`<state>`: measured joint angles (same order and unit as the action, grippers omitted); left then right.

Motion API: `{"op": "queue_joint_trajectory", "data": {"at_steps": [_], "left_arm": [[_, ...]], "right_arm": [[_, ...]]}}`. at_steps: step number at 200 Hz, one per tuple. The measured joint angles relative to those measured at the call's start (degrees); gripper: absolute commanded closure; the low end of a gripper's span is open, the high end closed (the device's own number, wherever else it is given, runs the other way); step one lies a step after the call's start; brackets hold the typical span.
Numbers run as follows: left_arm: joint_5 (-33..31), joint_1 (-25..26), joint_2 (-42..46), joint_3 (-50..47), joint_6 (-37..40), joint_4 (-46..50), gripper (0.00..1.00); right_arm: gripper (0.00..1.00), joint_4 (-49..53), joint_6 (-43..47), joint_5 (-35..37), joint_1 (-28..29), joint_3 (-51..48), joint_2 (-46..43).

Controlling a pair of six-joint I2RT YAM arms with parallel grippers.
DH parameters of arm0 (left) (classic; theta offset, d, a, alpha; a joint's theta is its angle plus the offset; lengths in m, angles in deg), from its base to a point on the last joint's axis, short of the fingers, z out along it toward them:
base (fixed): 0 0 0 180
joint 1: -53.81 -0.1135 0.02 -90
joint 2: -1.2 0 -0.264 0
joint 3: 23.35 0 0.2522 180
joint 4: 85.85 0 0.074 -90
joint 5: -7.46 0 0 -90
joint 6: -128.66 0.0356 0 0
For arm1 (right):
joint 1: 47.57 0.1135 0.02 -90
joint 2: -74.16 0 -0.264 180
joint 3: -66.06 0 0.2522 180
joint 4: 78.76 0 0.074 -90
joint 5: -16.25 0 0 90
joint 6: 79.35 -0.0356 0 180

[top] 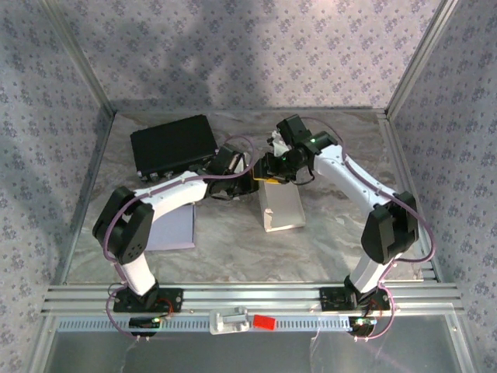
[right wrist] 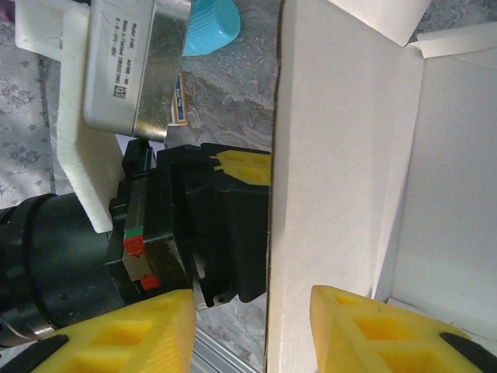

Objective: Fold the paper box

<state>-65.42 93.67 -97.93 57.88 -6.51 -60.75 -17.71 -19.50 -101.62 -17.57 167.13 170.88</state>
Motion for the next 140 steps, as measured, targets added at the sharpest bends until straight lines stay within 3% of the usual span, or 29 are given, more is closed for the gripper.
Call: {"op": "queue_joint_trajectory", "data": {"at_steps": [42, 73, 97, 140], "left_arm": [[0.02, -0.04, 0.00, 0.00, 0.02, 0.50, 0.98], [0.04, -0.04, 0.00, 0.00, 0.04, 0.44, 0.98], [0.04, -0.09, 0.00, 0.00, 0.04, 0.44, 0.94], [-0.92, -0.61, 1.55, -0.55, 0.63, 1.05, 0.88]], "right_arm": [[0.65, 0.96, 0.22, 0.83, 0.39, 1.22, 1.22], [0.89, 0.94, -0.26, 2.10, 0.42, 1.22, 1.79], [1.00, 0.83, -1.86, 3.04, 0.35, 1.22, 1.95], [1.00, -2.56, -10.97, 7.85, -0.63, -0.85, -0.07]]}}
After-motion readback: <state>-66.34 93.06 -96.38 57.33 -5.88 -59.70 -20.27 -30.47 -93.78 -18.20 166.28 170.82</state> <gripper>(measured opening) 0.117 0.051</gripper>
